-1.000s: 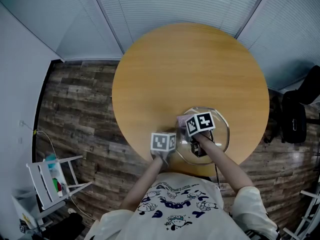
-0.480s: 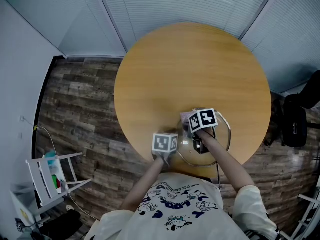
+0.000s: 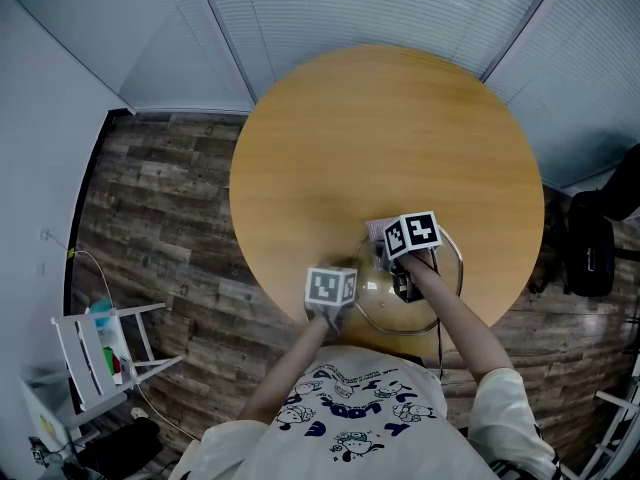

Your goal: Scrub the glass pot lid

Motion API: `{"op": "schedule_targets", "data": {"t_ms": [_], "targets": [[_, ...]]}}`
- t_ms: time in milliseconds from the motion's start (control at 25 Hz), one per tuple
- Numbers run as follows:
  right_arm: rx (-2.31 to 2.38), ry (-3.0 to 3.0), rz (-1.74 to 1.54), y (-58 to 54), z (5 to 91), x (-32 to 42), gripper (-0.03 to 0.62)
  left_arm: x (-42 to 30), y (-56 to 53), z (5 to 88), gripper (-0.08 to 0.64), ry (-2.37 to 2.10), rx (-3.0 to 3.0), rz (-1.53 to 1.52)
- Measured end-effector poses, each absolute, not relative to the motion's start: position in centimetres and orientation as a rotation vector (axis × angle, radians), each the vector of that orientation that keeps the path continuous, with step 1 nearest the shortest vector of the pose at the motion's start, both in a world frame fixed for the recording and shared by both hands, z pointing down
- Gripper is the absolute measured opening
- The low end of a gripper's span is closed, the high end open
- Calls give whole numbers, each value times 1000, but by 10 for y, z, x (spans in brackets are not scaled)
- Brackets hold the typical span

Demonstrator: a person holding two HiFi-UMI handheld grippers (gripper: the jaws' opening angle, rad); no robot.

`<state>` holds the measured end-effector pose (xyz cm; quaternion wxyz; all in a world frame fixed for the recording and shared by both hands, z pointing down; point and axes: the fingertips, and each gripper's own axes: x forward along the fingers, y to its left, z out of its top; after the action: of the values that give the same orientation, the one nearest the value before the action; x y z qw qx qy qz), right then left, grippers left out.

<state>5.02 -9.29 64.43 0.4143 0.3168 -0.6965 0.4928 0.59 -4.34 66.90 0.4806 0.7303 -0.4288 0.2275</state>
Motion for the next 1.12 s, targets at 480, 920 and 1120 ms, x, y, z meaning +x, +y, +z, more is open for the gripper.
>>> {"op": "schedule_targets", "data": {"t_ms": [480, 920, 1120], "targets": [[837, -1727, 1269, -103, 643, 65, 48, 8, -38, 669, 57, -1040, 1788, 556], [850, -1719, 1298, -116, 643, 75, 48, 12, -42, 669, 57, -1053, 1793, 567], [871, -1706, 1262, -124, 644, 85, 48, 11, -42, 669, 57, -1054, 1794, 565]]}}
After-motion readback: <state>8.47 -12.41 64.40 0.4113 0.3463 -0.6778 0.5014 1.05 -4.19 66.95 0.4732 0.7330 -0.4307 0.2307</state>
